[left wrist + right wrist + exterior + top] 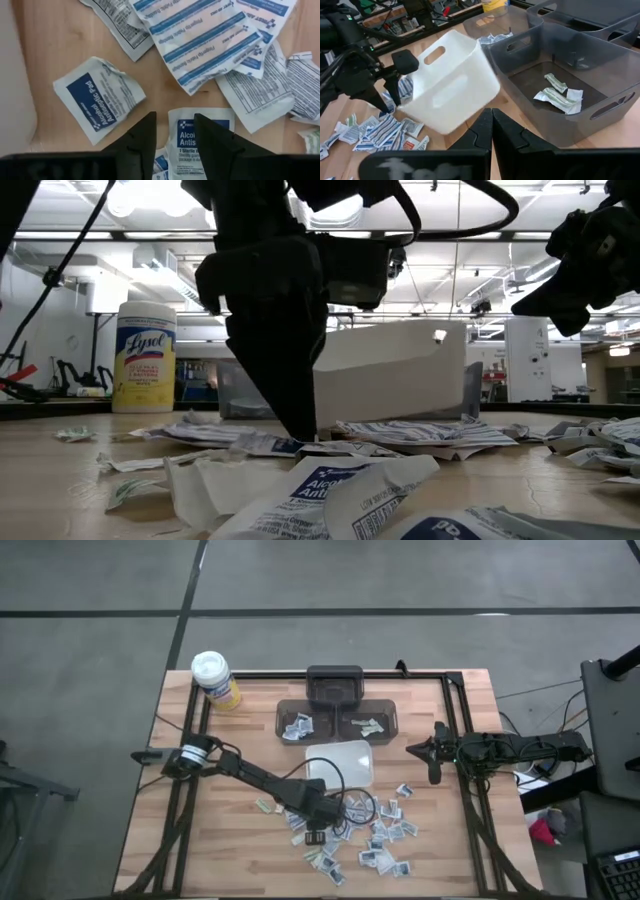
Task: Pick & Place First Aid Supplies
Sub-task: Put the alcohol pad into the bottom left black bin
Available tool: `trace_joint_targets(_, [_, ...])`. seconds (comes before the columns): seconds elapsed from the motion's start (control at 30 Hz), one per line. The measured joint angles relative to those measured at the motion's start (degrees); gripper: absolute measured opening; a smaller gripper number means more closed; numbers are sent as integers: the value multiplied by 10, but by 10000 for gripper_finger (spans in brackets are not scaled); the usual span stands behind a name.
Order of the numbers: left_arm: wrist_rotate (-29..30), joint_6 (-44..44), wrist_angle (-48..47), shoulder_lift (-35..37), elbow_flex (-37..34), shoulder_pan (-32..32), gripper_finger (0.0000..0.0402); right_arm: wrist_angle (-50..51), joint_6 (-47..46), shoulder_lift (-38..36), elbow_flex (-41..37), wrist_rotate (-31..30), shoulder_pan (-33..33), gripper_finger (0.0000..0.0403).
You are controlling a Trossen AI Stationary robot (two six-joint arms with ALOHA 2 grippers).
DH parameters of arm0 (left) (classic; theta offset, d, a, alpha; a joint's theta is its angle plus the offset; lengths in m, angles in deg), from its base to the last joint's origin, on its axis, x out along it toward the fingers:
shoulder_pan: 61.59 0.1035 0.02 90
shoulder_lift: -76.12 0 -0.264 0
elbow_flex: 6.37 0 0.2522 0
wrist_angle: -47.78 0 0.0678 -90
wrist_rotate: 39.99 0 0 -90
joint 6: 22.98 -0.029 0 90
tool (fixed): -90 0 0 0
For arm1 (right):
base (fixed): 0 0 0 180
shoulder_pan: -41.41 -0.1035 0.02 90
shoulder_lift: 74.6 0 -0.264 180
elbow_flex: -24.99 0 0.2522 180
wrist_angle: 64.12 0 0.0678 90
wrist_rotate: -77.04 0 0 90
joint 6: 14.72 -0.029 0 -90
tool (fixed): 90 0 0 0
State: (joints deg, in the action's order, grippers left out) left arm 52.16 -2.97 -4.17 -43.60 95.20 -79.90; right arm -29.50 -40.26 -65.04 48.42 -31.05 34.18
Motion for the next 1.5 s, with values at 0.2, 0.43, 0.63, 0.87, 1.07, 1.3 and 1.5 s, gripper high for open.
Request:
trace_joint_targets(0.2, [4, 0, -3, 0, 0, 0, 119, 0, 0, 0, 0, 0, 0, 8])
trace_joint_targets(0.43, [9, 11, -4, 0, 0, -1, 66, 0, 0, 0, 0, 0, 0, 8])
trace_joint_targets(0.63, [7, 17, -11, 3, 4, -2, 5, 0, 0, 0, 0, 0, 0, 8])
trace_joint_targets(0.87, [16, 25, -49, 27, 40, -3, 1, 0, 0, 0, 0, 0, 0, 8])
trace_joint_targets(1.07, [17, 30, -112, 45, 86, -8, 0, 0, 0, 0, 0, 0, 0, 8])
trace_joint_targets(1.3, [87, 34, -194, 81, 157, -10, 0, 0, 0, 0, 0, 0, 0, 8])
trace_joint_targets(1.5, [228, 35, -237, 117, 203, -1, 0, 0, 0, 0, 0, 0, 0, 8])
